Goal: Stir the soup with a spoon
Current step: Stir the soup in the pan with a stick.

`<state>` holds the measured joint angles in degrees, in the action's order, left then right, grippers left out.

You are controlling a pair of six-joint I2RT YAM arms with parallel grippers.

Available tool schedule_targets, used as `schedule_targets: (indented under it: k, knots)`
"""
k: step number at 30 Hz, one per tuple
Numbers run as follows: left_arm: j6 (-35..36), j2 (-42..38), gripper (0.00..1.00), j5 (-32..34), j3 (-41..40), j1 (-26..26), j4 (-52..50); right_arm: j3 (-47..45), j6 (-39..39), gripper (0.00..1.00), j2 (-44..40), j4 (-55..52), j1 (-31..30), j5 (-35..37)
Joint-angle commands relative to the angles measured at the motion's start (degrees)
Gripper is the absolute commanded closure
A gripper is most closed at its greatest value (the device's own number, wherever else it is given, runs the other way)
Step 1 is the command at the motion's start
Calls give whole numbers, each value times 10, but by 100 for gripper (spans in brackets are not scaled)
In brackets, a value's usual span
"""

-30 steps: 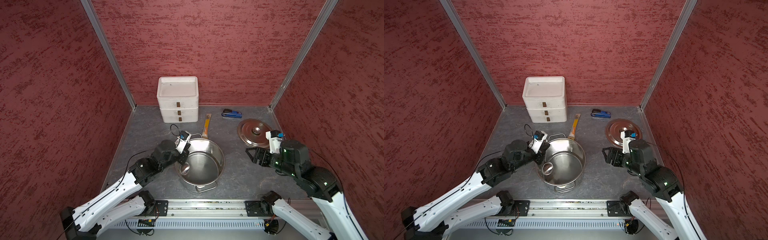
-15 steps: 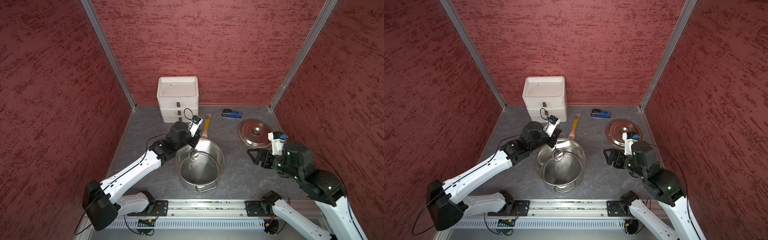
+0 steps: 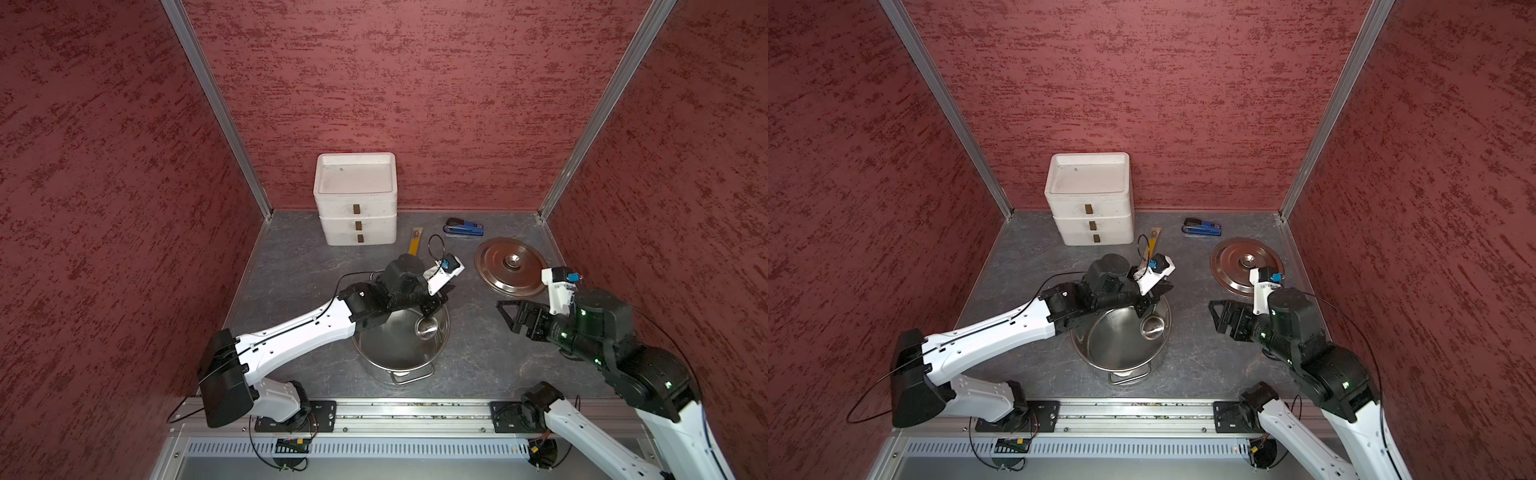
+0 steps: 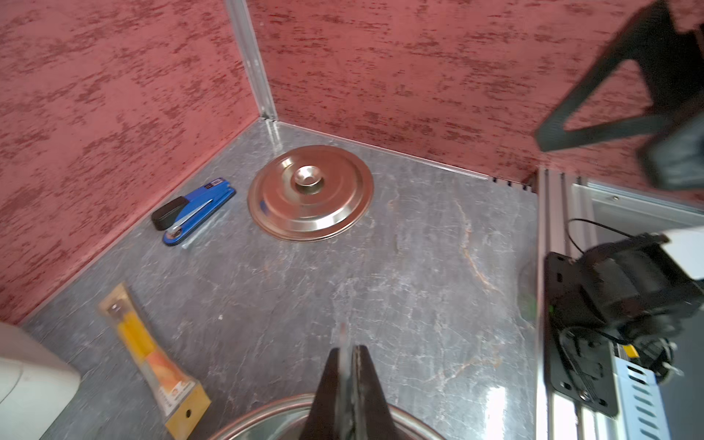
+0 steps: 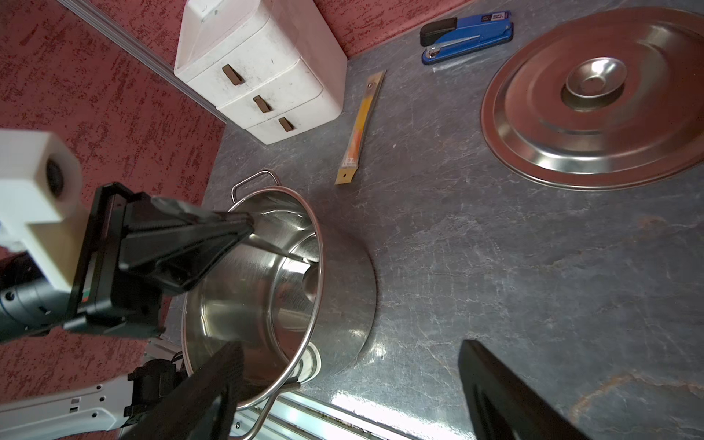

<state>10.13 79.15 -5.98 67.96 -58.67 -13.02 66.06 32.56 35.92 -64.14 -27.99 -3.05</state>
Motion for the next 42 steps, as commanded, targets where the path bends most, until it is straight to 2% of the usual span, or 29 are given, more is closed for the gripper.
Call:
schedule_targets:
  k: [1,6,13,18,23,26,31,37,42]
  knots:
    - [-9,-47,100,-2,-18,-28,-21,12,-2,2,-4,3,-3,22]
    - [-29,-108,100,20,-60,-64,-61,10,-7,2,5,17,-3,18]
    - [-51,-224,100,92,-125,-57,-127,14,-14,2,23,26,-3,7]
    - [-59,-301,100,108,-160,-7,-177,21,-19,2,33,28,-3,6]
    - [-39,-327,100,81,-173,96,-181,28,-21,2,40,26,-3,6]
    - [-26,-314,100,47,-174,155,-156,29,-21,1,40,27,-3,6]
    - [-15,-237,100,26,-152,213,-95,31,-21,1,42,29,-3,6]
    - [0,-121,100,-4,-79,220,-28,32,-20,1,36,30,-3,10]
    - [19,-32,100,-27,-12,194,-1,28,-19,2,26,27,-3,17]
